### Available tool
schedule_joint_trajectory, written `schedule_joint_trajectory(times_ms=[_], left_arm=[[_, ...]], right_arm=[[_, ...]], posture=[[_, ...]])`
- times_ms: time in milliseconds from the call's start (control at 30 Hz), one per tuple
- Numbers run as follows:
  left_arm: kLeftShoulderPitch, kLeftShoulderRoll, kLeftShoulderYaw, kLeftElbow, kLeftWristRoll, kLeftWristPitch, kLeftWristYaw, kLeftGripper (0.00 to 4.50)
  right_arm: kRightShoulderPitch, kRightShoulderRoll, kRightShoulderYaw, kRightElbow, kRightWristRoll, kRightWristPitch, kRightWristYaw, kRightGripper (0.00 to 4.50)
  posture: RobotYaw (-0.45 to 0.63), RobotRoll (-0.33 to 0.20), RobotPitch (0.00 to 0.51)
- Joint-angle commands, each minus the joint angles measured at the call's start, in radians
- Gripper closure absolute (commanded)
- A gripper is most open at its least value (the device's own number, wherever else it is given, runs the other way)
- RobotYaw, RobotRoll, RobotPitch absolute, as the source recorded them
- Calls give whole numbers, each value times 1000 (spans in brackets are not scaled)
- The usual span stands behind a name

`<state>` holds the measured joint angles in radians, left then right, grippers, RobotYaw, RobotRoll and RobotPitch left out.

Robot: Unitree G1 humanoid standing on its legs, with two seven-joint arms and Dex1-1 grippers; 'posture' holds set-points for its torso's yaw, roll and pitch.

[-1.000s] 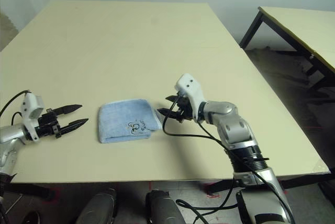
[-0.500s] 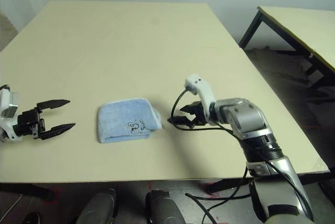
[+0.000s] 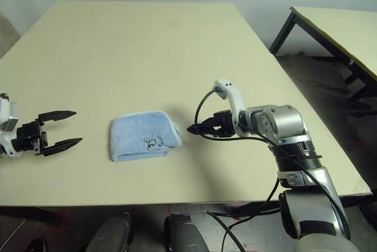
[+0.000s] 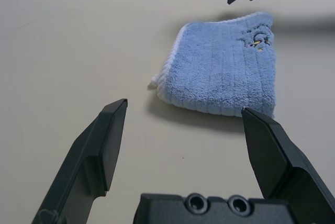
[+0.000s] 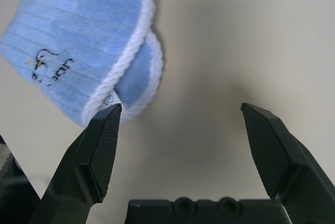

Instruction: Fold the towel and set it aside.

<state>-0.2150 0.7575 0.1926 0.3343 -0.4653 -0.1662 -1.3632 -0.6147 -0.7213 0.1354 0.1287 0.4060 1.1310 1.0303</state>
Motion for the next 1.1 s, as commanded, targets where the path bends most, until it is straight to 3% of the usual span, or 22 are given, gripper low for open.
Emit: schedule_joint_trajectory(times_ms=[33, 233, 433, 600, 1100], left_arm=[[-5, 6, 0, -6, 18, -26, -4, 34], [-18, 10, 13, -26, -21, -56, -59, 34], [-18, 15, 18, -29, -22, -54, -68, 34], [-10, 19, 21, -40, -20, -58, -60, 34], [-2, 15, 22, -60, -11, -64, -41, 34]], right_arm=[[-23, 22, -45, 28, 76, 139, -1, 0], [-168, 123, -173, 282, 122, 452, -103, 0], [-281, 206, -201, 520, 136, 483, -213, 0], [-277, 233, -177, 575, 121, 483, -262, 0], [-285, 426, -285, 642, 141, 483, -419, 0]], posture=[[85, 0, 66], [87, 0, 64], [103, 0, 63], [117, 0, 62], [123, 0, 62]])
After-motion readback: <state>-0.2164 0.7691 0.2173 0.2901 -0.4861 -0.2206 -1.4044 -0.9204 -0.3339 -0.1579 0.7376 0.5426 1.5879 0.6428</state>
